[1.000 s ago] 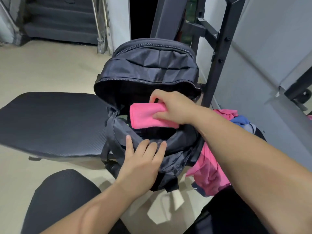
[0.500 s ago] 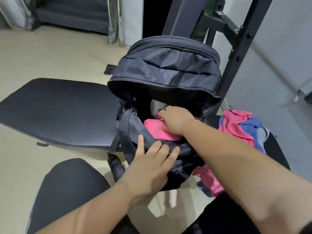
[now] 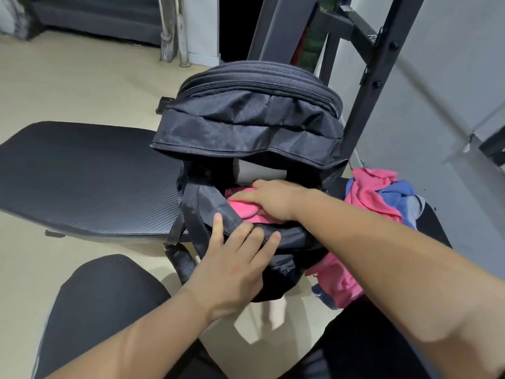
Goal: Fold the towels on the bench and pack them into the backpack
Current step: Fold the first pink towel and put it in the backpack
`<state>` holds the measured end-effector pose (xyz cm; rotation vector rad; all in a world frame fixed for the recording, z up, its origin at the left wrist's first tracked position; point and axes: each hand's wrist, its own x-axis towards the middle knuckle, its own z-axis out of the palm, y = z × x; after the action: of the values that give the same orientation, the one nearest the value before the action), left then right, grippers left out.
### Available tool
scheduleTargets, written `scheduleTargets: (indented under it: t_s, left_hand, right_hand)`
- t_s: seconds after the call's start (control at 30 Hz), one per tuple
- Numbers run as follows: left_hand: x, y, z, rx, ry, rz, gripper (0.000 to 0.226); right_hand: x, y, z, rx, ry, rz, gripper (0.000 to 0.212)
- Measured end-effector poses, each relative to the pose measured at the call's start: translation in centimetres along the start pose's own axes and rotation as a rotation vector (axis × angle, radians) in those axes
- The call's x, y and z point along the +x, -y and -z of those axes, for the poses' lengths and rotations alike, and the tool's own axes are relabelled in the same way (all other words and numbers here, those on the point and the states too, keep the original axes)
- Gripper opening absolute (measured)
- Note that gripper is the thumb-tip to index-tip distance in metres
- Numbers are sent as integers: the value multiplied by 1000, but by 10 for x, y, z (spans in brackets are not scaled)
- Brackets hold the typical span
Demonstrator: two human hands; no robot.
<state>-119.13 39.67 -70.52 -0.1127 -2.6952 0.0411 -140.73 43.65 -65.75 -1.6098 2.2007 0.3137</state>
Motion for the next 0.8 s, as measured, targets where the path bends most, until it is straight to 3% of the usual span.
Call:
scheduleTargets:
  t_s: [0.13,0.23,0.3,0.4,0.5,0.67,0.8]
  left_hand:
    - [8,2,5,-2,4,32,68]
    - [11,3,7,13,31,33,68]
    - [11,3,8,10,54,37,68]
    - [12,1,10,11,67,53,69]
    - [16,-1,14,18,68,84,66]
    - [21,-3,14,26,63,76,55]
    - [21,0,12,42,67,62,53]
  right_hand:
    - [-11,-26,12,-56,126,23,69]
    - [-18,-27,14,-85,181,-59,83]
    - [-23,-17,15,-168,44,-44,69]
    - [-35,-4,25,-259,-133,83,30]
    - [-42,-5,28,-360,81,28,26]
    - [-25,-4,8,-400,597,-133,57]
    - [-16,1,0,-375,647,-130,55]
